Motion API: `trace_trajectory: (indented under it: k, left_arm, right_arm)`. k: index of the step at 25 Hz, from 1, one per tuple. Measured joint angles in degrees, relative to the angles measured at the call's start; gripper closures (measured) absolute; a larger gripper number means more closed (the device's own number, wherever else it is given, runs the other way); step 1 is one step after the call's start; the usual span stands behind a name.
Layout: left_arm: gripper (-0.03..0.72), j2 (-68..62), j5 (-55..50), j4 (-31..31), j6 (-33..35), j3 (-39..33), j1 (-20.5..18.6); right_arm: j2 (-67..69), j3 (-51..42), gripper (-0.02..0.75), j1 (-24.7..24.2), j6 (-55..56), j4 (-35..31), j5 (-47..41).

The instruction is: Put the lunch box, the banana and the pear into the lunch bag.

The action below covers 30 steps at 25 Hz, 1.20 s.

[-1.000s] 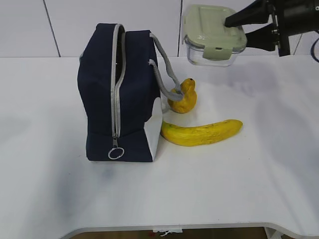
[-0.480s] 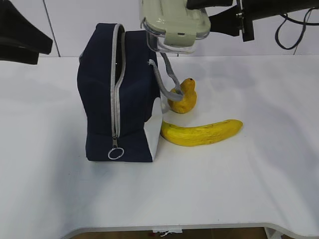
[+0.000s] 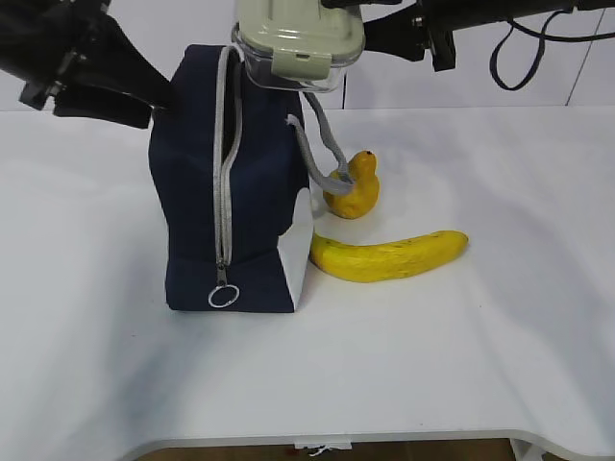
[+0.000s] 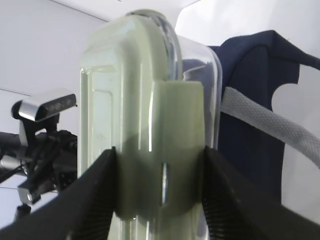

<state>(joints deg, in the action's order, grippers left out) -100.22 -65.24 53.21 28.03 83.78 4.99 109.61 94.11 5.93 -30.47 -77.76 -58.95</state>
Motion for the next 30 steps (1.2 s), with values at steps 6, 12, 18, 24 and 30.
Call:
trace_trajectory:
  k: [6, 12, 18, 24, 30]
  left_arm:
    - [0.335, -3.9, 0.4, 0.2, 0.0, 0.9, 2.6]
    - [0.653, -4.2, 0.5, -1.1, 0.1, 2.3, 2.5]
    - [0.678, -4.2, 0.0, -1.8, 0.2, 4.3, 2.5]
    - [0.678, -4.2, -0.7, -1.2, 0.2, 4.7, 2.5]
    - [0.678, -4.2, -1.3, -0.9, 0.2, 4.7, 2.5]
  right_arm:
    - [0.0, 0.0, 0.342, 0.2, 0.0, -0.1, 0.8]
    - [0.0, 0.0, 0.343, 1.8, 0.0, -0.1, 1.2]
    - [0.0, 0.0, 0.343, 3.1, 1.0, 0.0, 1.3]
    - [1.8, 0.0, 0.343, 3.9, 1.2, 1.3, 2.0]
    - [5.3, 0.0, 0.343, 3.9, 2.6, 9.4, 4.5]
